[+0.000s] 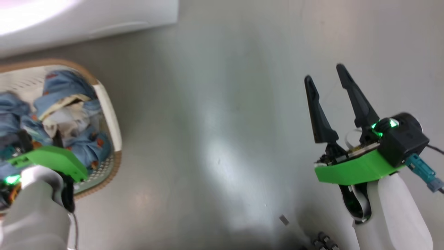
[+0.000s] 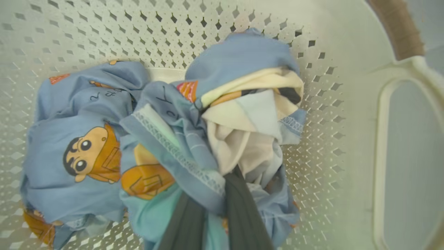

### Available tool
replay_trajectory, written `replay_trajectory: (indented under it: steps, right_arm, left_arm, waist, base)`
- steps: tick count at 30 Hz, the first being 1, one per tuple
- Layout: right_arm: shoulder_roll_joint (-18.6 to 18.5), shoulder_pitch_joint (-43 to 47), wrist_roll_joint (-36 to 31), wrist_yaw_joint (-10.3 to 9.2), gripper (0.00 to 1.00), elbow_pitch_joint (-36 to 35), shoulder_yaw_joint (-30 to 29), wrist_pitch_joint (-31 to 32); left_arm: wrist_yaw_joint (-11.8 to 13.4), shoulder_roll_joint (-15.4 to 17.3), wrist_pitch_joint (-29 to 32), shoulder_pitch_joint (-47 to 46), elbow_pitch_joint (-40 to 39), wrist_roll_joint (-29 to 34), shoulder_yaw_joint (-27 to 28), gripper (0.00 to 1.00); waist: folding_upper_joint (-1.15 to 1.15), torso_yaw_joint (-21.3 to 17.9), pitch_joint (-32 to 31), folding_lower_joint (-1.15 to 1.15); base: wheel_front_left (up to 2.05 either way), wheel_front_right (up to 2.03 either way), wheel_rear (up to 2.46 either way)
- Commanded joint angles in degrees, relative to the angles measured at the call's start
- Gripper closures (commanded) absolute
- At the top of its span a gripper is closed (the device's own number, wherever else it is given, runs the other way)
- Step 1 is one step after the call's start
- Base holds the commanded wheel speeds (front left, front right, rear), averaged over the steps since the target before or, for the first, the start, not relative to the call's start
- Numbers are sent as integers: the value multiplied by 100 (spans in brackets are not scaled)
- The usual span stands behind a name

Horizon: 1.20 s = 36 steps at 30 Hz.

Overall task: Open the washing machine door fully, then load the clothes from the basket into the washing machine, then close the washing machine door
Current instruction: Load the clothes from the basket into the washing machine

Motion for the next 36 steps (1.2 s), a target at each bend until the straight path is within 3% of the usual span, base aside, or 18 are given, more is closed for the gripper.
replay_trajectory:
  steps: [1,10,17,27,36]
  right_arm:
    - [7,301,-73,51,0,-68,66,-26]
    - [7,662,-118,51,0,163,-93,21]
    - [7,1027,-130,51,0,226,-227,119]
    - [7,1621,-173,51,0,159,-364,337]
    - [7,1975,-117,51,0,38,-358,449]
  left_arm:
    - [-13,178,-90,339,-99,-17,119,100]
    - [154,119,-110,1336,-1555,256,405,100]
    - [265,-113,-111,2276,-2912,630,802,100]
    - [224,-328,-111,3566,-4685,1365,1016,100]
    - [222,-338,-111,4206,-5651,1667,928,100]
  waist:
    - [0,278,-425,0]
    - [0,591,-1323,0]
    - [0,790,-2050,0]
    - [0,1046,-3113,0]
    - [0,1183,-3660,0]
  base:
    - [0,0,0]
    - [0,0,0]
    - [0,0,0]
    - [0,0,0]
    - [0,0,0]
